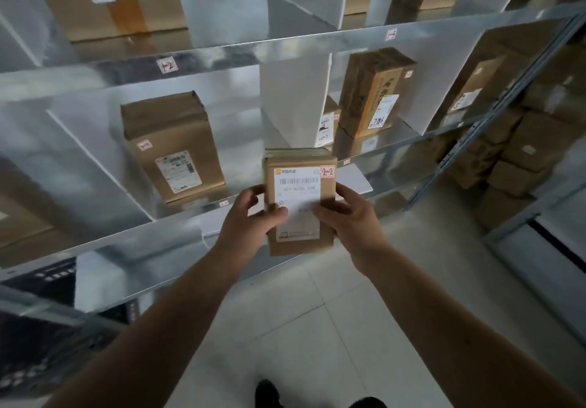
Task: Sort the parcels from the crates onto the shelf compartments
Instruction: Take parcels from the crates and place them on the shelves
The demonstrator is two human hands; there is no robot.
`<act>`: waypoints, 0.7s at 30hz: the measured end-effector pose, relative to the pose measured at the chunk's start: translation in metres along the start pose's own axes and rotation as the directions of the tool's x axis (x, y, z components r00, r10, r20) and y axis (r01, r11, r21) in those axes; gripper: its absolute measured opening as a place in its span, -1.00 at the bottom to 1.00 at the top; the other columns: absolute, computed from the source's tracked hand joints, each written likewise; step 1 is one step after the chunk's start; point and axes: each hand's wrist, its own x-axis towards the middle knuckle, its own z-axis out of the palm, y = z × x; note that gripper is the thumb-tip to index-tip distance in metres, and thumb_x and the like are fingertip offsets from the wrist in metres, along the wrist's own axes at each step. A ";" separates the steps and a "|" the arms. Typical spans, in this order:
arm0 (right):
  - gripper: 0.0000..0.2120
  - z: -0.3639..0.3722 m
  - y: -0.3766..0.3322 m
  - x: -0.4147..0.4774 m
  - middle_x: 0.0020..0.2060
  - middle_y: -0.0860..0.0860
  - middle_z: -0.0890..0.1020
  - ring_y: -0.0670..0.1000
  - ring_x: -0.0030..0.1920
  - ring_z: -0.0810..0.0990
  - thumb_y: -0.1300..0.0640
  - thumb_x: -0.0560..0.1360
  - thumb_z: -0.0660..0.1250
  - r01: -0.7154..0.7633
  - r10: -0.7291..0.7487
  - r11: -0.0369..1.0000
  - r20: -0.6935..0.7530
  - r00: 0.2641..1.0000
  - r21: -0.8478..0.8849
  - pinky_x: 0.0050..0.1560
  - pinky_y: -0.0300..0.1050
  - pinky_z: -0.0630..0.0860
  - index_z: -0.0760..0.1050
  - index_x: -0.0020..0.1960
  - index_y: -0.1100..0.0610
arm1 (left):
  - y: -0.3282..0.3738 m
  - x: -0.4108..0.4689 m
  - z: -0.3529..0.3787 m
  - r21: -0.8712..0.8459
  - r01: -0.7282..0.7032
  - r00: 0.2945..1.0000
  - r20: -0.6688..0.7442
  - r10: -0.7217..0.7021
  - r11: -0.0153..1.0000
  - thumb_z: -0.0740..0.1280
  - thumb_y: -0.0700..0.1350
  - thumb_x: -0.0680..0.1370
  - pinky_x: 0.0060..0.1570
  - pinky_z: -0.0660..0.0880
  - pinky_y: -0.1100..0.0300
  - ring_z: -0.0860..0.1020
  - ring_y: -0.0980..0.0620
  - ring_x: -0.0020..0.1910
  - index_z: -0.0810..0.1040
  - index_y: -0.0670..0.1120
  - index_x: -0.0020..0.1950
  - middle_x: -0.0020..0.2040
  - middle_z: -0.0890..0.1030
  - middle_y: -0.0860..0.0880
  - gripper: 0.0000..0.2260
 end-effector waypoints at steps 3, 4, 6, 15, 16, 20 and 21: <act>-0.50 0.005 0.003 0.017 0.18 -0.02 0.74 0.10 0.21 0.71 0.22 0.55 0.54 -0.023 0.025 0.999 0.047 0.999 -0.046 0.11 0.12 0.73 0.54 0.42 -0.08 | -0.011 0.006 -0.004 -0.063 0.026 0.999 -0.033 -0.028 0.998 0.59 0.14 0.23 0.22 0.65 -0.11 0.65 -0.04 0.24 0.56 0.21 0.31 0.39 0.59 0.05 -0.36; -0.50 0.006 0.004 0.023 0.18 -0.04 0.73 0.09 0.23 0.71 0.22 0.55 0.54 -0.031 0.035 0.998 0.067 0.997 -0.052 0.11 0.13 0.73 0.54 0.41 -0.09 | -0.013 0.008 -0.005 -0.082 0.029 0.998 -0.051 -0.034 0.996 0.60 0.12 0.24 0.18 0.67 -0.09 0.66 -0.04 0.24 0.56 0.20 0.32 0.37 0.60 0.03 -0.35; -0.52 0.007 0.003 0.035 0.20 -0.09 0.72 0.05 0.24 0.69 0.20 0.54 0.55 -0.032 0.040 0.997 0.109 0.993 -0.069 0.12 0.13 0.73 0.53 0.37 -0.12 | -0.017 0.014 -0.003 -0.112 0.023 0.997 -0.073 -0.032 0.993 0.62 -0.02 0.38 0.06 0.70 0.04 0.67 -0.03 0.22 0.54 0.16 0.35 0.29 0.65 0.03 -0.43; -0.45 -0.007 0.014 0.094 0.13 -0.06 0.76 -0.03 0.09 0.77 0.27 0.45 0.61 -0.045 0.054 0.998 0.311 0.949 -0.034 -0.08 -0.13 0.71 0.50 0.35 0.01 | -0.035 0.028 0.035 -0.167 -0.011 0.961 -0.275 -0.036 0.986 0.47 -0.46 0.48 0.04 0.68 0.04 0.68 -0.05 0.17 0.42 0.17 0.31 0.21 0.68 -0.09 -0.36; -0.44 -0.010 0.015 0.101 0.13 -0.06 0.76 -0.05 0.07 0.77 0.27 0.45 0.62 -0.044 0.054 0.998 0.330 0.942 -0.039 -0.09 -0.14 0.71 0.49 0.35 0.00 | -0.037 0.032 0.040 -0.154 -0.016 0.955 -0.295 -0.031 0.988 0.48 -0.47 0.46 0.06 0.68 0.01 0.68 -0.06 0.17 0.40 0.15 0.33 0.21 0.67 -0.10 -0.34; -0.36 -0.016 0.024 0.134 0.15 -0.09 0.74 -0.04 0.11 0.76 0.26 0.42 0.64 0.004 0.026 0.997 0.393 0.919 -0.076 0.01 -0.10 0.72 0.47 0.39 -0.01 | -0.042 0.050 0.053 -0.024 -0.050 0.935 -0.352 0.039 0.998 0.52 -0.26 0.36 0.06 0.70 -0.02 0.68 0.01 0.20 0.30 0.13 0.43 0.25 0.67 -0.04 -0.26; -0.36 -0.016 0.026 0.141 0.16 -0.11 0.74 -0.05 0.12 0.75 0.24 0.41 0.65 0.020 0.021 0.995 0.405 0.914 -0.095 0.02 -0.12 0.72 0.47 0.39 -0.02 | -0.045 0.055 0.055 -0.004 -0.058 0.933 -0.357 0.052 0.998 0.51 -0.26 0.37 0.04 0.70 0.00 0.67 0.02 0.22 0.29 0.16 0.41 0.27 0.66 -0.03 -0.27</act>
